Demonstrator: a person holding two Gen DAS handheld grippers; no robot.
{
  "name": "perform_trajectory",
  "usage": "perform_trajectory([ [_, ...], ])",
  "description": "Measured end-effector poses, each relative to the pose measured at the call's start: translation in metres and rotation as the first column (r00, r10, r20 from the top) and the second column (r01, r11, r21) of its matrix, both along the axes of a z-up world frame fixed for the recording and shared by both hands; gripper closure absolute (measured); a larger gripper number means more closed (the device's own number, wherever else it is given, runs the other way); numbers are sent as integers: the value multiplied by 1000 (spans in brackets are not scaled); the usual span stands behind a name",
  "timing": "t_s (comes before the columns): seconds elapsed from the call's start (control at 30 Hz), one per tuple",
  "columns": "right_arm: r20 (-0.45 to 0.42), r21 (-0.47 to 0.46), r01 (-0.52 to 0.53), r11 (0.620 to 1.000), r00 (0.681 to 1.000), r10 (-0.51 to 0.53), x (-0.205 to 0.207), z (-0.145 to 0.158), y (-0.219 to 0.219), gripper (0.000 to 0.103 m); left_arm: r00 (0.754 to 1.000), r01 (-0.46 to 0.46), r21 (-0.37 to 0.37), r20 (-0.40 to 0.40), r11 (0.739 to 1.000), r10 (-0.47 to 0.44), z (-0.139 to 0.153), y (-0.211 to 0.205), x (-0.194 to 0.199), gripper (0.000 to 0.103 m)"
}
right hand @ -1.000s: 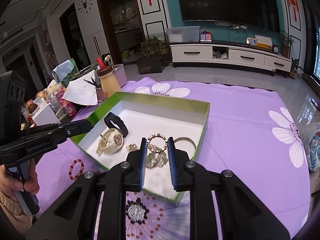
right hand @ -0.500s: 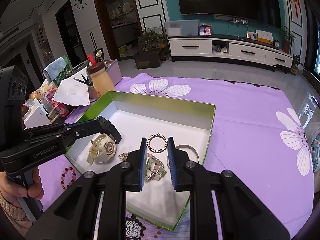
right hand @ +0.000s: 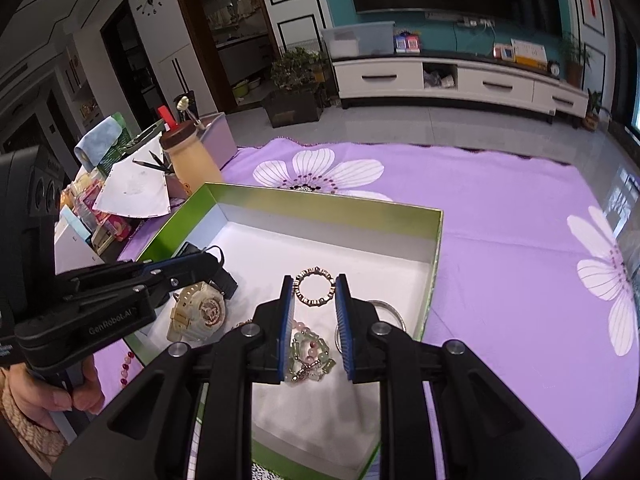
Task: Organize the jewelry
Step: 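Drop both rings into the box, beaded ring from the left tool, gold ring from the right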
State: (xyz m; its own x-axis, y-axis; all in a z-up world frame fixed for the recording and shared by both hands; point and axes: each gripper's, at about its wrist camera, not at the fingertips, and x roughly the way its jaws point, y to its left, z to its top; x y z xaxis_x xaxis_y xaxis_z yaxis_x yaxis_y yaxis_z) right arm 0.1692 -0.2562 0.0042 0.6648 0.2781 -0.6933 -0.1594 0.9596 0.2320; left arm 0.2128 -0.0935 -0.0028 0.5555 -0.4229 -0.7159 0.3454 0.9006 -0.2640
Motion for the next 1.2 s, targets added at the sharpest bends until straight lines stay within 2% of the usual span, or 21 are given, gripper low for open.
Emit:
perform_trajectory([
  [0.23,-62,59,7,998,998,-3,17,-11,-1,83,998,-6,3,-57,1000,6,-14,-4,14,97],
  [0.53,-118,41,12,999,993,-7,27,-25,1,83,995,-13,39,-94,999,17,-30,-15,22,97],
  [0.93,-104,19,-7,1000,995,9,29,-24,8,83,994,-19,55,-106,998,24,-35,-15,25,97],
  [1.2,-136,5,-24,1000,990,24,35,-28,15,83,992,-28,68,-119,997,36,-39,-16,28,97],
])
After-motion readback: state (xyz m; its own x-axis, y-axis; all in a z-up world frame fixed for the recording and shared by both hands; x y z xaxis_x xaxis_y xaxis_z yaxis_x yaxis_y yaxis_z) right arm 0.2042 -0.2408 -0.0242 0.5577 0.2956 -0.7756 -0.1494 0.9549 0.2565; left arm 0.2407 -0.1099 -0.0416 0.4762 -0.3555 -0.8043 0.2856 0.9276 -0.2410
